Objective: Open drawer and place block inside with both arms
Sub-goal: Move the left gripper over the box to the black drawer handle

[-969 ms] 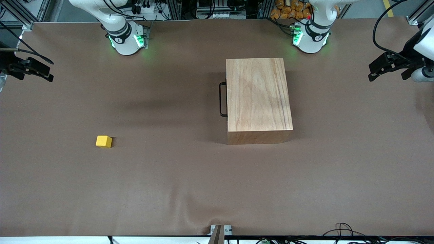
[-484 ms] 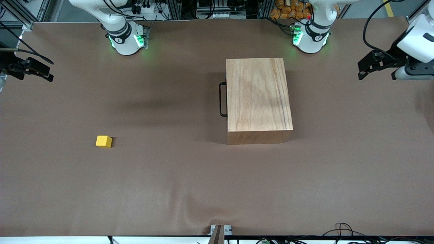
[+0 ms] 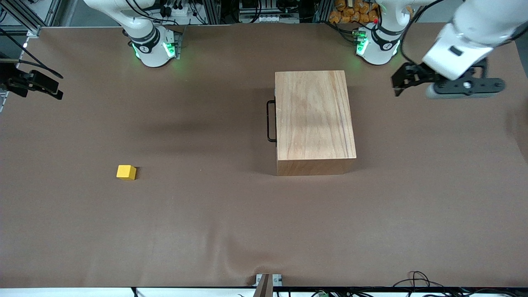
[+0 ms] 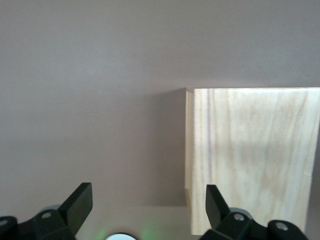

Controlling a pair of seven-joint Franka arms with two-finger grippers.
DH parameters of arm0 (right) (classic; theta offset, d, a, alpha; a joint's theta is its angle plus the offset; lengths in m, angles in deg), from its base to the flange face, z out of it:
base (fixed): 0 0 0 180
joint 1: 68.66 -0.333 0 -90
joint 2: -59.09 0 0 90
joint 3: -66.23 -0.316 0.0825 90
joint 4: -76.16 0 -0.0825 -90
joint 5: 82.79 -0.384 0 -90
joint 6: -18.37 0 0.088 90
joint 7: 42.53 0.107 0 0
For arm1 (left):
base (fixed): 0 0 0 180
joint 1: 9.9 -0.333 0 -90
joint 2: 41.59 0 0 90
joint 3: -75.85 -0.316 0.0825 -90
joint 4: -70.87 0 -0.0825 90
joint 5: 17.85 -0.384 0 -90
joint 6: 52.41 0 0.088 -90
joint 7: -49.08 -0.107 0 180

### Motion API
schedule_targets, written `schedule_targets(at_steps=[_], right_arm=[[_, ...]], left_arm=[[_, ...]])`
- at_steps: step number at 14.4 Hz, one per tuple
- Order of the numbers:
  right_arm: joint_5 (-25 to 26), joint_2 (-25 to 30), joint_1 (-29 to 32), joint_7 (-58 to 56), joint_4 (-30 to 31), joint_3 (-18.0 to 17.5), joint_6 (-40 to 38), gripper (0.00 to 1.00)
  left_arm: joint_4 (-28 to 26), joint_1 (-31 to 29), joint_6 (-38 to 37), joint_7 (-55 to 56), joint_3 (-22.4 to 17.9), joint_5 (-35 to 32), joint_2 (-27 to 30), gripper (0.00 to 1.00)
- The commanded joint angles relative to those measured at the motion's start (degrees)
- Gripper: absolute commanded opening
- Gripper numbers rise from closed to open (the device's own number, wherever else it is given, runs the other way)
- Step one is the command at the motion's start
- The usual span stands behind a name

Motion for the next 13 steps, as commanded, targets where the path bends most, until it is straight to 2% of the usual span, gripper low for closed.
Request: schedule_targets(at_steps=[1,5,9,11,13], right_arm=[[0.44,0.53,-0.05,-0.23,0.46,-0.04,0.56,1.00],[0.18,0.62,-0.41,-0.23,0.28,-0.21,0.38,1.00],[0.18,0.53,-0.41,-0.15,1.07,-0.30,0.20,1.00],[0.18,0.53,-0.41,-0.15,1.16,-0.30,-0.14,1.00],[0.18,0.53,-0.32,-0.23,1.07,-0.22,-0.06,1.00]], left_arm=[[5.53,4.54,-0.84,6.92,0.88,-0.89,-5.90,1.00],[12.04,16.05,-0.84,21.06,0.53,-7.74,-15.13,1.00],[17.75,25.28,0.04,30.05,-1.40,-9.78,-23.22,1.00],[21.26,31.33,0.66,33.82,-4.73,-9.78,-26.73,1.00],[24.51,40.20,0.75,36.91,-11.83,-9.78,-30.42,1.00]])
